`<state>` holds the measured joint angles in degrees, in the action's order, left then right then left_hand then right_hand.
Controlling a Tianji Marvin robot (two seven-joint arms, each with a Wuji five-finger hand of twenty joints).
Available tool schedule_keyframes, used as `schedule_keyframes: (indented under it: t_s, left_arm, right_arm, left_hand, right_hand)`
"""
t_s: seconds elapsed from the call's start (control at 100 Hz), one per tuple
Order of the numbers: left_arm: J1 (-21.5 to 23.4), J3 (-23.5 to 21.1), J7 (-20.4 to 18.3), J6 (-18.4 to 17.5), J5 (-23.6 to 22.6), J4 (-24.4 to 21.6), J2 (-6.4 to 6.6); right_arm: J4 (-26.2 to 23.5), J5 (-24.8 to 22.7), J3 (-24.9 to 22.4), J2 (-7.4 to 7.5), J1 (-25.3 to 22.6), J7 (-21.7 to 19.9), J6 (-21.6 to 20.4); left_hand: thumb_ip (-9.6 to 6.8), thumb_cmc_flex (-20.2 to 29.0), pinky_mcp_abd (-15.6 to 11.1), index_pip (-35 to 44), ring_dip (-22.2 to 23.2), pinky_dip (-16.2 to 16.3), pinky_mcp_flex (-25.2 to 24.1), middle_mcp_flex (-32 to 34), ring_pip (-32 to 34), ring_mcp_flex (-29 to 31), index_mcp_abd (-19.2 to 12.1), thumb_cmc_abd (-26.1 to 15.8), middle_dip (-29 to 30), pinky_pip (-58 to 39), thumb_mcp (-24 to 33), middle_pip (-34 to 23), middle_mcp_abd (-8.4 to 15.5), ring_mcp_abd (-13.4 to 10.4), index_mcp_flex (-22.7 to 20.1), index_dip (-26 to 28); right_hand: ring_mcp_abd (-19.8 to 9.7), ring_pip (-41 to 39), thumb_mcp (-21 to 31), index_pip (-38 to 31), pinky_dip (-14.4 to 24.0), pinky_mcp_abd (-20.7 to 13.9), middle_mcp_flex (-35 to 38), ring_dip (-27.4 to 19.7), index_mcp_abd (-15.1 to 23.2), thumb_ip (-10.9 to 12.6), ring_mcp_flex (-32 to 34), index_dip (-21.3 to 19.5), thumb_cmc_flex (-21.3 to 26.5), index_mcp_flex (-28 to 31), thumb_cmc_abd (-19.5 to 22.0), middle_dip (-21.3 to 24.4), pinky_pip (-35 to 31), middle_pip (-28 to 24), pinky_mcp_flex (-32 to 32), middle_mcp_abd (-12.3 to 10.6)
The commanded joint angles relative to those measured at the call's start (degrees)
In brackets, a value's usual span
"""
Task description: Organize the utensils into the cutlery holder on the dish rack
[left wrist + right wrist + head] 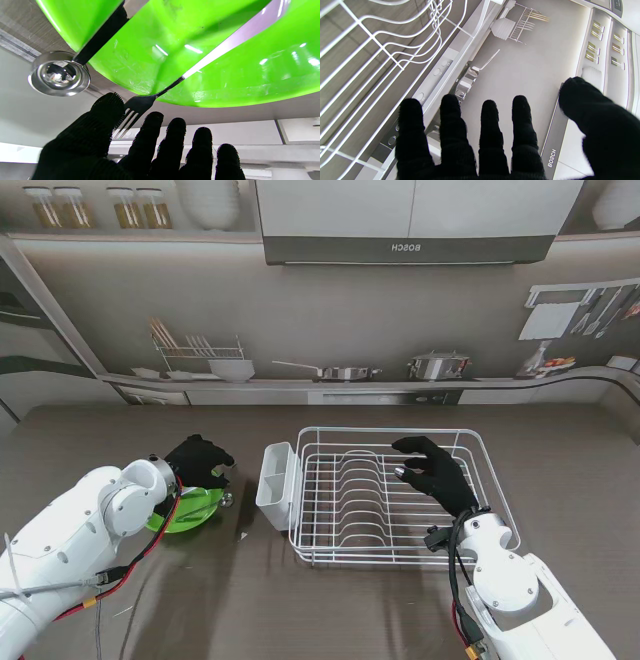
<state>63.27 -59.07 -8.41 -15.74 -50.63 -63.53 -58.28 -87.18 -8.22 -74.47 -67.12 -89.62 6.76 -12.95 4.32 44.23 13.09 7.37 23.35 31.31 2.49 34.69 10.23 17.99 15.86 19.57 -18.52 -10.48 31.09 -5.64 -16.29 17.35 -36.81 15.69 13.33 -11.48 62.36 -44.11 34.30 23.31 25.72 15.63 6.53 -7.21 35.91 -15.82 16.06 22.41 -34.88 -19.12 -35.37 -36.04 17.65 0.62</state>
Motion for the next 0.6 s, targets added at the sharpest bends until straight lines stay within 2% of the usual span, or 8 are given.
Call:
schedule_keyframes:
  t_s: [0.0,0.14,0.24,0.29,0.38,0.57,0.59]
  left_arm:
    - [-0.2,0.1,-0.7,0.2,0.3,0.3,-0.32]
    - [-0.4,0.5,-0.3,0.5,0.7,0.7,-0.46]
    - [-0.4,0.7,0.2,0.8,1.1,1.0,-0.60]
    - [-0.5,0.8,0.6,0.8,1.1,1.2,-0.66]
    - [-0.6,1.0,1.4,0.7,1.3,1.7,-0.79]
    - [-1.1,1.6,2.7,0.8,2.3,2.9,-1.13]
    - [-1.1,1.6,2.8,0.8,2.3,3.0,-1.14]
  right_arm:
    - [-0.1,0.3,0.1,-0.29,-0.2,-0.8,0.0]
    - [0.0,0.4,0.1,-0.30,-0.2,-0.8,-0.1]
    - [0.0,0.4,0.1,-0.32,-0.1,-0.7,-0.1]
    - [0.1,0.5,0.2,-0.32,-0.1,-0.8,-0.1]
    - [0.0,0.5,0.2,-0.31,-0.1,-0.8,-0.1]
    - [0.1,0.6,0.1,-0.33,-0.1,-0.8,-0.1]
    - [0.1,0.6,0.1,-0.33,-0.1,-0.8,-0.1]
  left_hand:
    - [-0.33,2.0,-1.4,0.9,-0.5,-0.5,-1.5,-1.3,-0.7,-0.7,-0.5,-1.0,0.4,1.7,0.3,0.3,-0.2,-0.8,-1.2,0.7]
    - [-0.37,2.6,-1.2,3.2,-0.4,-0.4,-1.2,-0.7,-0.4,-0.3,-1.7,-1.2,0.2,1.6,0.6,0.0,-0.2,-0.8,-4.6,2.4]
    - [-0.23,3.1,-1.2,6.1,-0.2,-0.4,-0.9,-0.2,-0.1,0.0,-3.0,-1.2,-0.2,1.5,1.2,-0.2,-0.2,-0.8,-7.0,6.0]
    - [1.37,4.5,-1.2,8.1,-0.1,-0.4,-0.7,0.3,0.1,0.3,-3.8,-0.5,-0.4,1.4,-0.1,-0.4,0.0,-0.9,-7.9,10.7]
    - [2.39,7.6,-1.0,11.1,-0.1,-0.5,-0.3,0.9,0.5,0.7,-5.5,0.7,-0.7,1.3,-3.3,-0.6,0.3,-0.8,-9.6,15.6]
    - [2.04,10.6,-0.9,16.2,0.1,-0.5,0.3,1.8,1.0,1.2,-6.9,1.3,-1.1,1.1,-6.8,-1.0,0.3,-0.8,-11.1,18.6]
    - [1.42,11.6,-1.0,17.9,0.1,-0.5,0.4,1.9,1.2,1.3,-7.0,1.0,-1.2,1.1,-8.6,-1.0,0.5,-0.8,-10.7,17.9]
  right_hand:
    - [-0.8,0.2,0.8,0.4,1.3,-1.4,0.4,0.8,0.2,1.1,1.1,-0.2,-0.5,0.0,0.5,0.1,1.0,0.3,0.1,0.0]
    - [-0.8,0.2,0.9,0.4,1.3,-1.4,0.5,0.8,0.2,1.1,1.1,-0.2,-0.5,0.1,0.7,0.1,1.0,0.3,0.2,0.1]
    - [-0.9,0.2,0.9,0.5,1.4,-1.3,0.4,0.8,0.1,1.1,1.1,-0.2,-0.5,0.1,0.6,0.1,1.0,0.3,0.2,0.1]
    - [-0.8,0.2,0.9,0.4,1.4,-1.3,0.5,0.8,0.2,1.1,1.1,-0.3,-0.5,0.1,0.7,0.1,1.0,0.3,0.2,0.1]
    - [-0.9,0.2,0.9,0.5,1.4,-1.4,0.4,0.8,0.2,1.1,1.1,-0.2,-0.5,0.1,0.8,0.1,1.0,0.3,0.2,0.1]
    - [-0.8,0.2,0.9,0.4,1.4,-1.4,0.4,0.8,0.2,1.1,1.1,-0.3,-0.5,0.0,0.8,0.1,1.0,0.3,0.2,0.1]
    - [-0.8,0.1,0.9,0.4,1.4,-1.4,0.4,0.8,0.2,1.1,1.2,-0.3,-0.5,0.1,0.8,0.1,1.0,0.3,0.2,0.1]
